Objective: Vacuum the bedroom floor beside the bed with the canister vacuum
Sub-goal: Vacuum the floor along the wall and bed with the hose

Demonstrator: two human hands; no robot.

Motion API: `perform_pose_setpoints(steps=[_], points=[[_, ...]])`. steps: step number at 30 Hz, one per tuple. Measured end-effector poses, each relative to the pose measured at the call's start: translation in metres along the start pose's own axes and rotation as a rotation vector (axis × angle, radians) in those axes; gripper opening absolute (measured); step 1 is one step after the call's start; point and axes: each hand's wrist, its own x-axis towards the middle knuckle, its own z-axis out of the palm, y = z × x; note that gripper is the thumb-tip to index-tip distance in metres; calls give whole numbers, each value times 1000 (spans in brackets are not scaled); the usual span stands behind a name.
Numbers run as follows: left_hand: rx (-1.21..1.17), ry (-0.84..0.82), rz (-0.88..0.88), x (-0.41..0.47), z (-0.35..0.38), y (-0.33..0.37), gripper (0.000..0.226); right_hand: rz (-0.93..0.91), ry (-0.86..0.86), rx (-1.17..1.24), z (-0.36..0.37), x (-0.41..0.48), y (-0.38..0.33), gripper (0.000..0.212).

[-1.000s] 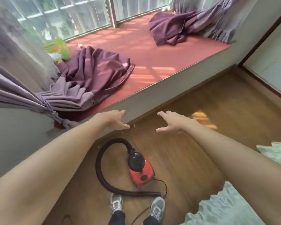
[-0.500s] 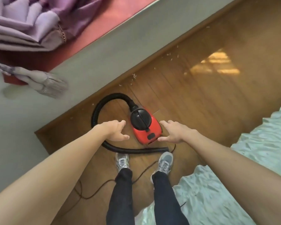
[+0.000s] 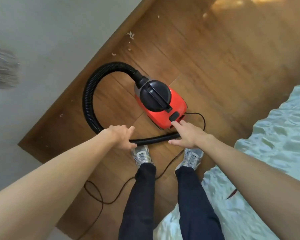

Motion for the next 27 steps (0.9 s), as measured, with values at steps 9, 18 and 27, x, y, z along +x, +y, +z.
perform_pose_setpoints(steps=[9,18,27], points=[[39,-107,38,67,48,12,56,8,-83,59,80,39,19,79],[74,-127,53,137,81,56,73,44,-126,234,147,75,52,75],[132,-109,42,215,108,82,60,183,-71,669,208,134,73,77]])
